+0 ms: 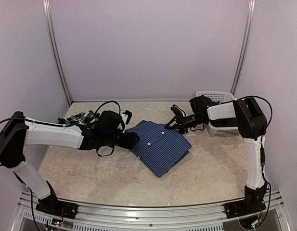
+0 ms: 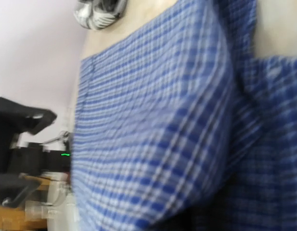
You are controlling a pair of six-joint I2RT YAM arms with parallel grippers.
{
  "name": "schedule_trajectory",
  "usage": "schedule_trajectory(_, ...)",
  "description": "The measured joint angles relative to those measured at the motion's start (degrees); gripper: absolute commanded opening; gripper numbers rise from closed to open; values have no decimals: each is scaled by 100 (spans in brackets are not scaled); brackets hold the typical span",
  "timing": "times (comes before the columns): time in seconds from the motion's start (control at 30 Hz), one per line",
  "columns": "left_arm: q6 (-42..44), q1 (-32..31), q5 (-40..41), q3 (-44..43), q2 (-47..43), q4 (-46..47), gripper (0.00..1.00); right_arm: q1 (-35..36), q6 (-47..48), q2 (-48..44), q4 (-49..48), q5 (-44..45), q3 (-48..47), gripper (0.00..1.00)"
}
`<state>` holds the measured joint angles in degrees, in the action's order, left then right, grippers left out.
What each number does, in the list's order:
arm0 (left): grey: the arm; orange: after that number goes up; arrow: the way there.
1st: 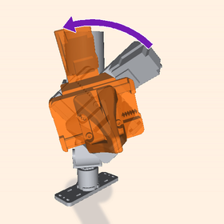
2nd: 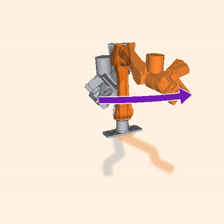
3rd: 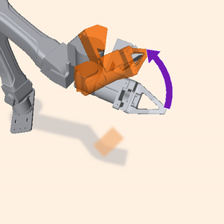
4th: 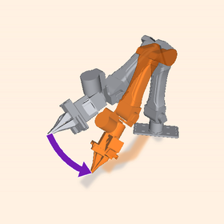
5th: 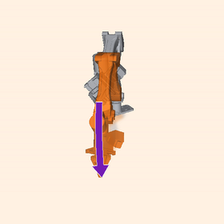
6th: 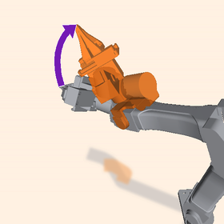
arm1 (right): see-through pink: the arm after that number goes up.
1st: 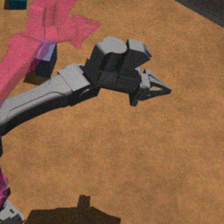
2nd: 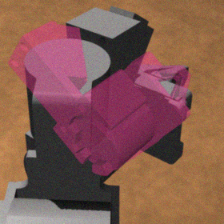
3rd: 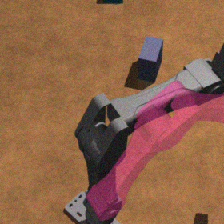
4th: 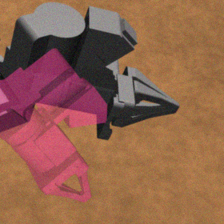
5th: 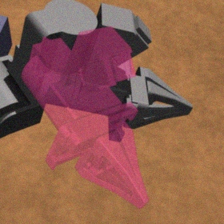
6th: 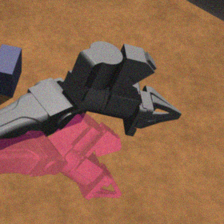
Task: Fold and stack the long sleeve shirts
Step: Smooth out the square-folded shirt at the center of the board.
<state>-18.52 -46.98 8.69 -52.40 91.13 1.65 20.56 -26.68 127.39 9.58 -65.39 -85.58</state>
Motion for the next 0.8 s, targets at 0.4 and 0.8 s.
schedule_trajectory(0.4, 278, -286, -94, -1235, 1307, 269, 73, 55, 1366, -1211, 1346, 1961, 348, 64)
schedule_trajectory(0.8, 328, -267, 136, -890, 1816, 420, 74, 802, 1467, -2256, 944, 3145, 1237, 55)
